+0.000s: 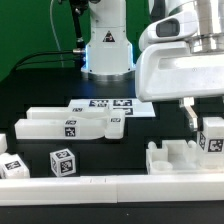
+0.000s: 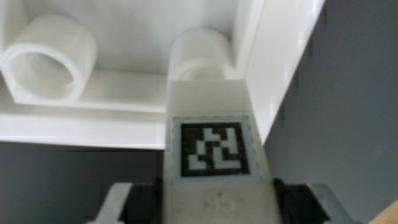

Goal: Assemble chair

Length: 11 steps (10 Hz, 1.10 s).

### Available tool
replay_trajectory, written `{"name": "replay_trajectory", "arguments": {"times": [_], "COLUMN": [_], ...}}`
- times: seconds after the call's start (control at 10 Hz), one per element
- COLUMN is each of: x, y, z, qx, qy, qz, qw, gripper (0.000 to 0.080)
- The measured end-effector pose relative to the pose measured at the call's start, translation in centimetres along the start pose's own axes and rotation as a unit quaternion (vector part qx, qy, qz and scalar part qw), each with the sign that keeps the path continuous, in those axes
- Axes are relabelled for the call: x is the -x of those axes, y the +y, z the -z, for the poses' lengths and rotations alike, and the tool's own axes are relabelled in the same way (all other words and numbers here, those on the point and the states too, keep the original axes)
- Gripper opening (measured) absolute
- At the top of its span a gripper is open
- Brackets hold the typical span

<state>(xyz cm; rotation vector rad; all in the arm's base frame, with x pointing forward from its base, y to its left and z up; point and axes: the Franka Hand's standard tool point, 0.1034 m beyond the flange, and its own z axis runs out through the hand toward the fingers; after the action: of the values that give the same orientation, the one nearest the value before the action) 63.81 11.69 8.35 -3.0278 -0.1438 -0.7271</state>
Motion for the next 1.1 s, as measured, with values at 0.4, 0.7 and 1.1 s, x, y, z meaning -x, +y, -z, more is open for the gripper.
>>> {"name": "replay_trajectory", "arguments": {"times": [0.4, 0.7, 1.1], "x": [0.1, -1.1, -0.9], "y": [0.0, 0.7, 1.1], "z": [0.0, -0.1, -1.0], "qx": [-0.001, -0.008, -0.015], "qy": [-0.012, -0.059, -0.172], "qz": [0.000, -0.026, -0.073], "qw": [1.000, 0.998, 0.982], "gripper": [0.0295, 0.0606, 0.0649]}}
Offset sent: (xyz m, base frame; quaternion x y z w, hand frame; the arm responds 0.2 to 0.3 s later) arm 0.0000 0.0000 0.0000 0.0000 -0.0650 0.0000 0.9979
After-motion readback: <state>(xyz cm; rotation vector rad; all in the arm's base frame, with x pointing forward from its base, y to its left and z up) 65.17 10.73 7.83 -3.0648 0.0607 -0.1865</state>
